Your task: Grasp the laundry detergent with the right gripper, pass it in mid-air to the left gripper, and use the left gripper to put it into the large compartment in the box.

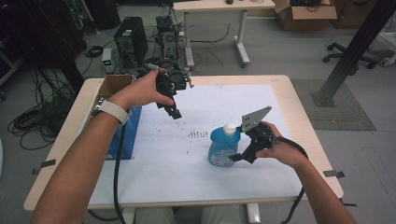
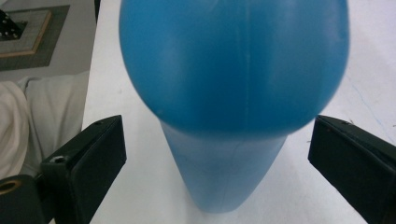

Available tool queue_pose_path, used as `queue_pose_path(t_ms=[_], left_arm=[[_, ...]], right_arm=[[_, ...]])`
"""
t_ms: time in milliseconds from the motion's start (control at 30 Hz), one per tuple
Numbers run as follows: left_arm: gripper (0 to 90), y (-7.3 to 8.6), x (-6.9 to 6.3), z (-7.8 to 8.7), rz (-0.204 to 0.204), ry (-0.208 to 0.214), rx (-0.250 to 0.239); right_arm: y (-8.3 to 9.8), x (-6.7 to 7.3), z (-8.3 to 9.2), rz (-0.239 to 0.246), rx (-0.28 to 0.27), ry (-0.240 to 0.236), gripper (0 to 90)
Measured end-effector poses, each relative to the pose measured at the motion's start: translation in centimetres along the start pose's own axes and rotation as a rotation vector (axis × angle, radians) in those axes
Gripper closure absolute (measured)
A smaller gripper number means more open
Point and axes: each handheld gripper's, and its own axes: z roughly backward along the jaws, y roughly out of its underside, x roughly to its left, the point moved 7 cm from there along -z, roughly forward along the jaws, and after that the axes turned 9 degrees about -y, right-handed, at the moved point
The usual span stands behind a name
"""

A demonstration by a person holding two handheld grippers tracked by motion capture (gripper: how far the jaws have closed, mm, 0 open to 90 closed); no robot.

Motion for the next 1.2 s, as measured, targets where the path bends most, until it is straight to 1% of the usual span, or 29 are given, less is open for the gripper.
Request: queue_pose_path(t_ms=[33,67,300,400,467,500,567,700,733,833,933,1167,1200], left_arm=[[8.1,0.0,0.0,0.0,0.000,0.000,0.000],[8.1,0.0,0.0,0.0,0.000,0.000,-0.002],[8.1,0.0,0.0,-0.1,-0.003,0.001,0.001],[8.1,0.0,0.0,-0.3,0.003,0.006,-0.003],[8.2,0.1,-0.1,-0.5,0.006,0.008,-0.001],[8.2,0.1,-0.1,-0.5,0.006,0.008,-0.001],[8.2,0.3,-0.1,-0.6,0.007,0.012,0.005],[8.3,0.3,-0.1,-0.6,0.008,0.012,0.005],[8.2,0.3,-0.2,-0.7,0.014,0.013,-0.002],[8.2,0.3,-0.1,-0.6,0.007,0.012,0.000],[8.2,0.3,-0.1,-0.6,0.004,0.014,0.004],[8.2,0.4,-0.1,-0.6,0.010,0.012,0.001],[8.2,0.4,-0.1,-0.6,0.011,0.011,0.001]], right_arm=[[0.0,0.0,0.0,0.000,0.000,0.000,4.2],[0.0,0.0,-0.1,-0.006,-0.016,-0.001,4.4],[0.4,0.0,-0.8,-0.010,-0.021,-0.009,4.4],[0.3,0.0,-1.0,-0.003,-0.026,0.001,4.4],[0.2,0.0,-1.1,0.006,-0.039,0.006,5.2],[0.2,0.0,-1.2,0.003,-0.049,0.003,5.5],[0.4,0.0,-1.4,0.001,-0.052,0.002,5.4],[0.5,0.0,-1.7,-0.007,-0.062,-0.002,5.7],[0.5,0.0,-1.7,-0.007,-0.066,-0.003,6.0],[0.5,-0.1,-1.8,-0.006,-0.068,0.000,6.4],[0.2,-0.1,-1.8,0.003,-0.084,-0.002,9.9],[0.2,-0.1,-1.8,0.009,-0.088,-0.006,15.3],[0.2,0.0,-1.9,0.015,-0.095,-0.009,17.9]])
